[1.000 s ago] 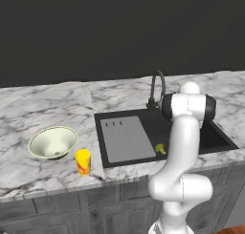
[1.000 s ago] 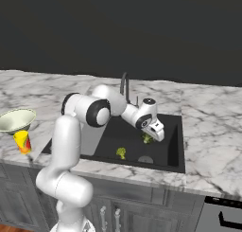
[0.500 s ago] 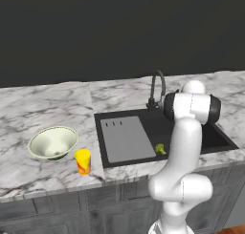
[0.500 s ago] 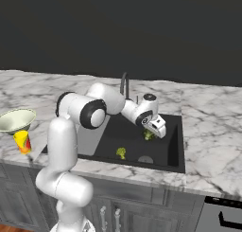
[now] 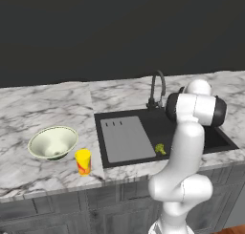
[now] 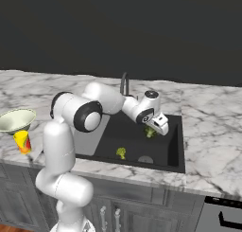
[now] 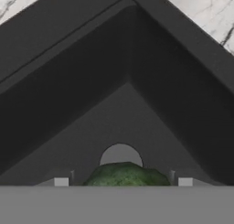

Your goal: Remove the broccoli and broccoli from the sink. Then move the bowl and cup from the counter to the sink for washing.

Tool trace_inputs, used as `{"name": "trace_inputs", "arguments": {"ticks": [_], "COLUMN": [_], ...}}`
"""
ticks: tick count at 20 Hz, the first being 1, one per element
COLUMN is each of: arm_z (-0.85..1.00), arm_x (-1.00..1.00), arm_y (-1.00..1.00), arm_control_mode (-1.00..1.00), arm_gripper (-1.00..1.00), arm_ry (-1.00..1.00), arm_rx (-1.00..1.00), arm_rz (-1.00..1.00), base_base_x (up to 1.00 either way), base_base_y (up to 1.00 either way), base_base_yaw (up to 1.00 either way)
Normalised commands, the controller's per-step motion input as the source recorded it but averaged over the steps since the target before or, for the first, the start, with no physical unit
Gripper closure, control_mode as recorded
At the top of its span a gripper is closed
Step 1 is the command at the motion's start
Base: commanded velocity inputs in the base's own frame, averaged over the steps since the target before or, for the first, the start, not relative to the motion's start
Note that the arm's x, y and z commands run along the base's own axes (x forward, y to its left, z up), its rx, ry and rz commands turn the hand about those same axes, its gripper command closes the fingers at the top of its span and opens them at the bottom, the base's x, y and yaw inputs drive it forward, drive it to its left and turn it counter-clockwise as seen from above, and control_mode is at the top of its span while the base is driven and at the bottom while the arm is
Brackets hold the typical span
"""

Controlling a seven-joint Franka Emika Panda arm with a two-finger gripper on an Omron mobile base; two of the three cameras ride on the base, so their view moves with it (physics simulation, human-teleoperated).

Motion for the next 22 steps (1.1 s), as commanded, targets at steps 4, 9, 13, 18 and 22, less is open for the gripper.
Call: {"name": "trace_inputs", "arguments": {"ticks": [4,9,13,18,22], "arm_z": [0.37,0.34,0.28,0.26,0.23], "arm_x": [-0.10,-0.15,-0.20,-0.16,-0.16], "arm_y": [-0.05,-0.16,-0.27,-0.25,-0.22], "arm_control_mode": [-1.00,-1.00,-1.00,-1.00,-1.00], "arm_gripper": [1.00,1.00,1.00,1.00,1.00], "arm_ry": [0.00,-0.05,-0.14,-0.13,-0.06], "arm_rx": [0.00,0.00,0.00,-0.01,-0.04], "arm_rz": [0.00,0.01,0.04,0.03,0.01], "base_base_x": [0.00,0.00,0.00,0.00,0.00], "base_base_y": [0.00,0.00,0.00,0.00,0.00], "base_base_yaw": [0.00,0.00,0.00,0.00,0.00]}}
